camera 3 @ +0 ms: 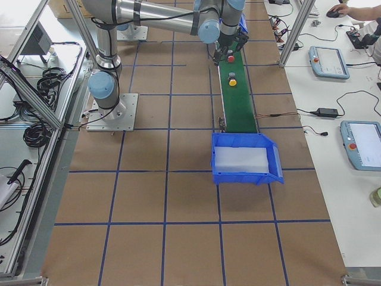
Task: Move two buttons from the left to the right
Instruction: 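Lower the right gripper onto the yellow button on the belt, then close the right gripper on the yellow button and lift it, then carry the yellow button into the blue bin and open the right gripper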
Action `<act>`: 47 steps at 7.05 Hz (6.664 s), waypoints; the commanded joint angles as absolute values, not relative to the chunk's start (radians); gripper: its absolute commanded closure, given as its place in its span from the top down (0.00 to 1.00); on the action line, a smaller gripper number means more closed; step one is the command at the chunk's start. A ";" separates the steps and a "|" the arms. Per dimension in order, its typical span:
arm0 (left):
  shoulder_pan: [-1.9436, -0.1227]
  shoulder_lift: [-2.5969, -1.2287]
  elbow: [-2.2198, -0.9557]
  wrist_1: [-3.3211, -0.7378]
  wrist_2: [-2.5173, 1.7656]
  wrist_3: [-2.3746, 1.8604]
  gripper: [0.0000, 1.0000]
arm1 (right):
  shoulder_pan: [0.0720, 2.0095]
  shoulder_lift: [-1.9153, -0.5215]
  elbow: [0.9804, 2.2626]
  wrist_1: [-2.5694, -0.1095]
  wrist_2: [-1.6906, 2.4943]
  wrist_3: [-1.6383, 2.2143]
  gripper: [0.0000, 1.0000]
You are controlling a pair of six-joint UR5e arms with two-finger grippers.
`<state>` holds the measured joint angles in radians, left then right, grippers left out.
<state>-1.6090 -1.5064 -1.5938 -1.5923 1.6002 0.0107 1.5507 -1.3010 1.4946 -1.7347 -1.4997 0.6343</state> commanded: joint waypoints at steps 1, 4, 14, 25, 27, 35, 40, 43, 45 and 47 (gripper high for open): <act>-1.609 -1.506 -1.594 -1.592 1.600 0.011 1.00 | 1.557 -1.249 1.499 -1.828 -1.555 0.873 0.99; -1.609 -1.506 -1.594 -1.594 1.600 0.011 1.00 | 1.581 -1.155 1.502 -1.966 -1.609 1.035 0.99; -1.609 -1.506 -1.594 -1.594 1.600 0.012 1.00 | 1.578 -1.042 1.514 -2.071 -1.605 1.134 0.94; -1.608 -1.506 -1.594 -1.594 1.600 0.012 1.00 | 1.559 -1.049 1.487 -2.060 -1.609 1.135 0.27; -1.609 -1.506 -1.594 -1.594 1.600 0.011 1.00 | 1.502 -1.090 1.421 -1.902 -1.627 1.000 0.27; -1.606 -1.506 -1.594 -1.594 1.600 0.012 1.00 | 1.060 -1.171 1.345 -1.755 -1.646 0.046 0.25; -1.606 -1.506 -1.594 -1.594 1.600 0.012 1.00 | 0.959 -1.034 1.347 -1.944 -1.640 -0.305 0.29; -1.606 -1.506 -1.594 -1.594 1.600 0.012 1.00 | 0.954 -1.000 1.344 -1.970 -1.622 -0.347 0.78; -1.606 -1.505 -1.594 -1.594 1.600 0.012 1.00 | 0.953 -1.012 1.341 -1.970 -1.566 -0.350 1.00; -1.606 -1.506 -1.594 -1.594 1.600 0.012 1.00 | 0.954 -1.047 1.335 -1.954 -1.566 -0.336 1.00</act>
<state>-1.6061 -1.5059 -1.5938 -1.5938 1.5999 0.0123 0.9529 -1.0216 1.3393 -1.9647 -1.5676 -0.3456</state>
